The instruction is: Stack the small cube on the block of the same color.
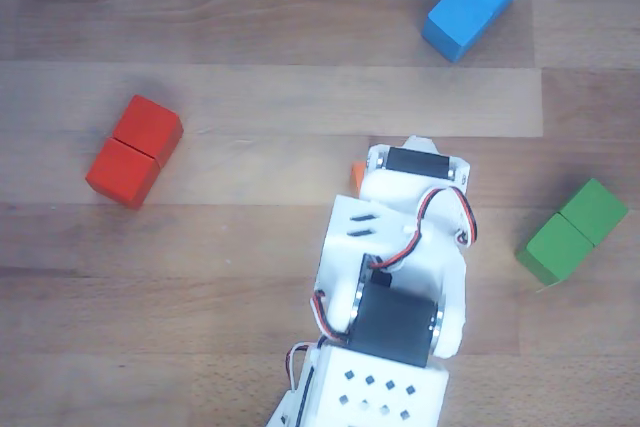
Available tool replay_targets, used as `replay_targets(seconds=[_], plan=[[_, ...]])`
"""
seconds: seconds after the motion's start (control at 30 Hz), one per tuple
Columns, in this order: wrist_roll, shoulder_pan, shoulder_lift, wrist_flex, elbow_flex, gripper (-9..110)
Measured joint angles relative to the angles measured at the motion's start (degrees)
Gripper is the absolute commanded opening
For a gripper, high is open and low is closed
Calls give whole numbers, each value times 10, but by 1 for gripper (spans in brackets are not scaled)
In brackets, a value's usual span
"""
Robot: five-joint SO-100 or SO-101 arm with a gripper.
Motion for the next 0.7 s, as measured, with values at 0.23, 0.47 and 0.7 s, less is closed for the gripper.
replay_targets(seconds=[0.23,0.47,0.7], plan=[[0,0,118,97,18,1],[0,0,222,160,28,1],[0,-18,237,172,48,0]])
